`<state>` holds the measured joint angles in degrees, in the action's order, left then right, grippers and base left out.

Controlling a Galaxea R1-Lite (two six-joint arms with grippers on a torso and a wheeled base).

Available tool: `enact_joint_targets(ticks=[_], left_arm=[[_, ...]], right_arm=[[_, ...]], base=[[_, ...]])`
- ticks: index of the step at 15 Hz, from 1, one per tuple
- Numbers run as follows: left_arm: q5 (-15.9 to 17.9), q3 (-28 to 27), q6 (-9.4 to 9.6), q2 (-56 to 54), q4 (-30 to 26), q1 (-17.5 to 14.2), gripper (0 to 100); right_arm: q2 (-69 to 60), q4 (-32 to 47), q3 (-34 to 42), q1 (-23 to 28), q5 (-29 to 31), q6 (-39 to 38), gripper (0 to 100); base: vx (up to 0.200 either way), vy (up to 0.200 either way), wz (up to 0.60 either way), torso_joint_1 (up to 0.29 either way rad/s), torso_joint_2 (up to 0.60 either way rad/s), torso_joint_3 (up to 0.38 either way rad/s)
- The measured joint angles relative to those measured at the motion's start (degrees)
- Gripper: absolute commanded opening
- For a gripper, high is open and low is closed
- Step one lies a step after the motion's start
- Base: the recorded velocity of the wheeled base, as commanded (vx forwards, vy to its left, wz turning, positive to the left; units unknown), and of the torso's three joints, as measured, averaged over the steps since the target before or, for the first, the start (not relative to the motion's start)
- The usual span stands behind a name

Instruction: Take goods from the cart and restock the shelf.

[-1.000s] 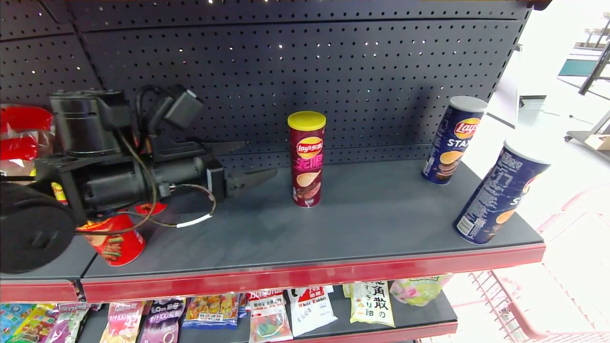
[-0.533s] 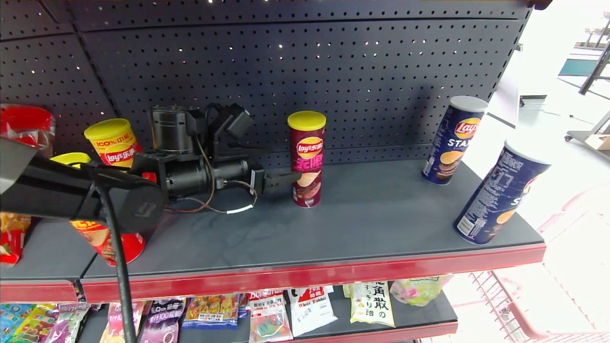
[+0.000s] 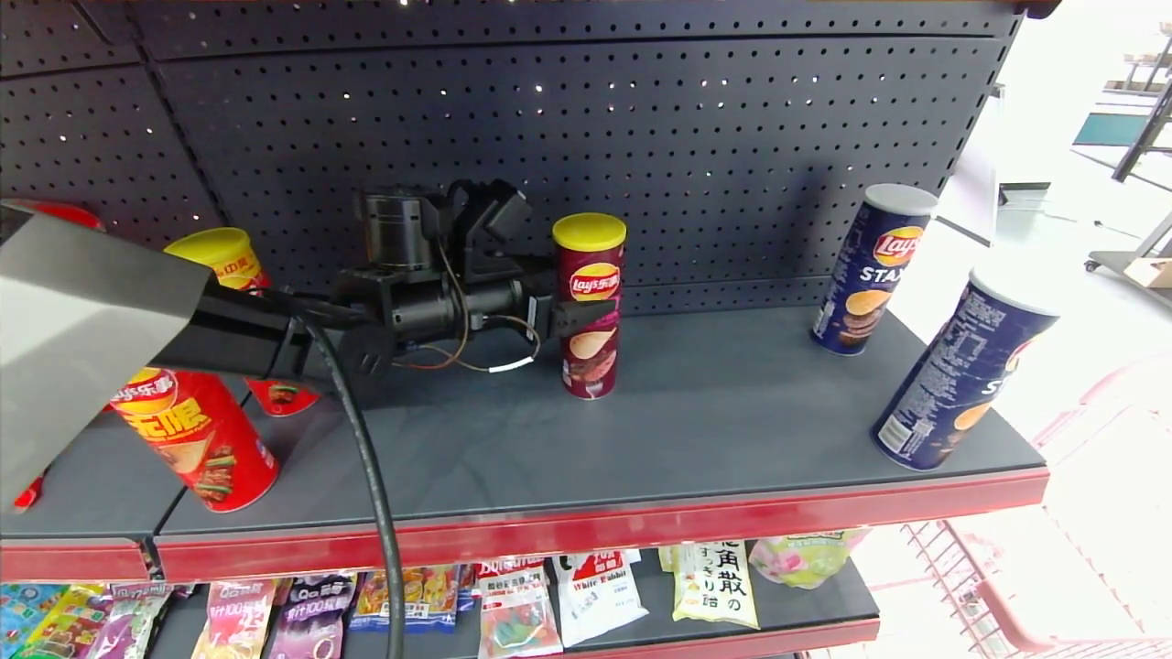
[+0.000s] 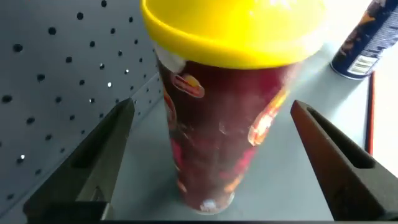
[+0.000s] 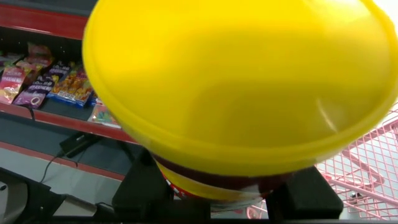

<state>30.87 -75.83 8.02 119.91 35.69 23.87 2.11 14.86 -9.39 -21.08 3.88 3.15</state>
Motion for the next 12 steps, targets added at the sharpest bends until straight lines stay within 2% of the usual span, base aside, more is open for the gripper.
enact_joint_targets(ticks=[4, 7, 8, 12], left_arm=[[0.1, -5.1, -0.01, 3.2, 0.0, 0.2, 100], [0.1, -6.6, -0.11, 4.5, -0.1, 0.5, 100], [0.2, -6.8, -0.09, 4.8, 0.0, 0.6, 0], [1.3, -6.4, -0.11, 5.3, 0.0, 0.7, 0]], right_arm=[[0.0, 0.0, 0.1, 0.0, 0.0, 0.0, 0], [0.0, 0.0, 0.1, 0.0, 0.5, 0.0, 0], [0.0, 0.0, 0.1, 0.0, 0.5, -0.1, 0], [0.0, 0.1, 0.2, 0.0, 0.6, -0.7, 0]], base=[[0.0, 0.0, 0.0, 0.0, 0.0, 0.0], [0.0, 0.0, 0.0, 0.0, 0.0, 0.0], [0.0, 0.0, 0.0, 0.0, 0.0, 0.0], [0.0, 0.0, 0.0, 0.0, 0.0, 0.0]])
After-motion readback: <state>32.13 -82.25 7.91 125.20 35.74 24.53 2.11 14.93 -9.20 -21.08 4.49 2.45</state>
